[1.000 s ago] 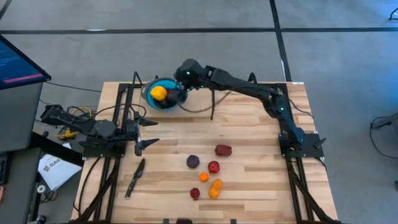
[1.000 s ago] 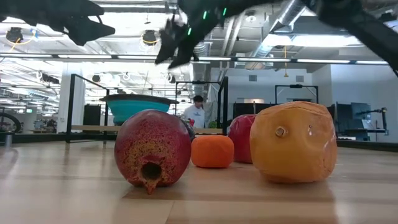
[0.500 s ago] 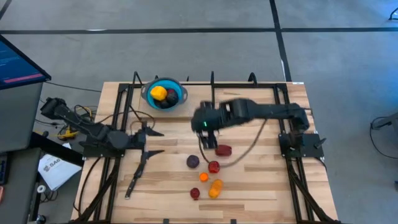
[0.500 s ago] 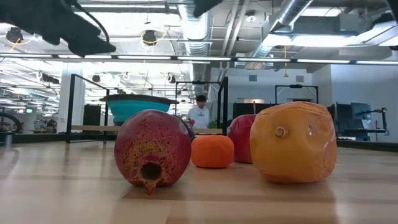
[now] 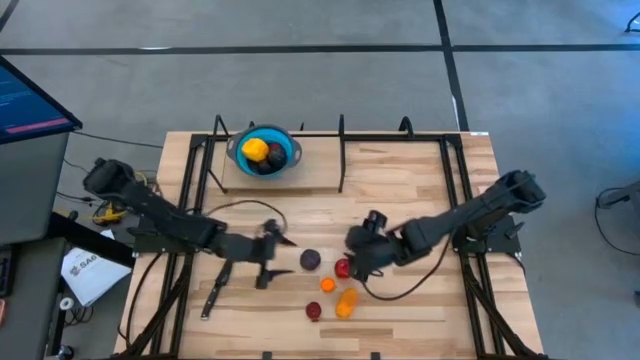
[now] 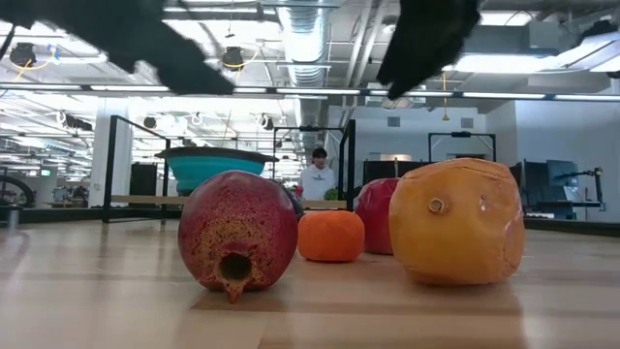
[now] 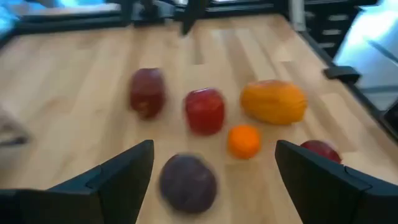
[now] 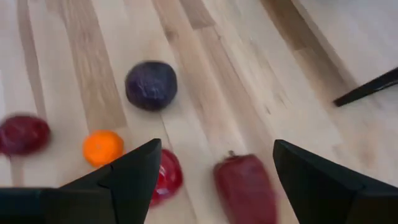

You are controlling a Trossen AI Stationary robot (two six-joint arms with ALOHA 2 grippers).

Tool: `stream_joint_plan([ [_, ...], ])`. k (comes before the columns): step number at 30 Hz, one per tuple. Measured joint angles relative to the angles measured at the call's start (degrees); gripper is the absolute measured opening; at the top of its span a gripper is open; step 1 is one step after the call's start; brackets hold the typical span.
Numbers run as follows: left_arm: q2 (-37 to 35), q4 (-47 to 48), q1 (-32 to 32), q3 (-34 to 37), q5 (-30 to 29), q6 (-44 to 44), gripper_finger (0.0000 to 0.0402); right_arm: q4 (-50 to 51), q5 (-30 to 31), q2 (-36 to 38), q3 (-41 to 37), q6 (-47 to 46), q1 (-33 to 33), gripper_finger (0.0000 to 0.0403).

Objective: Pick & Place Fruit
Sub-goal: Put the plum in the blue strainer bowl on the shelf

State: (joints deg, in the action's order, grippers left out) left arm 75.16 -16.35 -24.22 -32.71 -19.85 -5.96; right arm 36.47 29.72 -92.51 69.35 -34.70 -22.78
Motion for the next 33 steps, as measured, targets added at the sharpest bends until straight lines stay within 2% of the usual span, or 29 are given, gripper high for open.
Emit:
stream_joint_plan([
  [3, 6.9, 1.4, 3.2, -5.5, 7.1, 1.2, 0.0335, -10.3, 3.0, 1.9, -7.3, -3.6, -1.6, 0.0302],
  [7, 13.7, 2.2, 7.2, -9.4, 13.1, 1.2, 0.0352, -22.3, 5.5, 2.5, -12.8, -4.3, -2.4, 0.0302],
  [11, 17.9, 2.2, 9.9, -10.0, 13.9, 2.4, 0.0364, -27.2, 6.0, 1.4, -13.8, -3.0, -2.7, 0.0302],
  [16, 21.9, 2.0, 10.9, -10.0, 15.8, 4.3, 0.036, -31.2, 6.4, -1.0, -13.8, -0.7, -2.4, 0.0302],
  [23, 25.1, 1.8, 10.9, -10.0, 16.8, 4.2, 0.0329, -38.6, 6.1, -5.4, -13.8, 1.7, -1.1, 0.0302],
  [33, 24.0, 3.0, 11.6, -9.8, 17.3, 1.2, 0.0238, -40.5, 6.1, -6.1, -13.8, 3.8, -1.1, 0.0302],
])
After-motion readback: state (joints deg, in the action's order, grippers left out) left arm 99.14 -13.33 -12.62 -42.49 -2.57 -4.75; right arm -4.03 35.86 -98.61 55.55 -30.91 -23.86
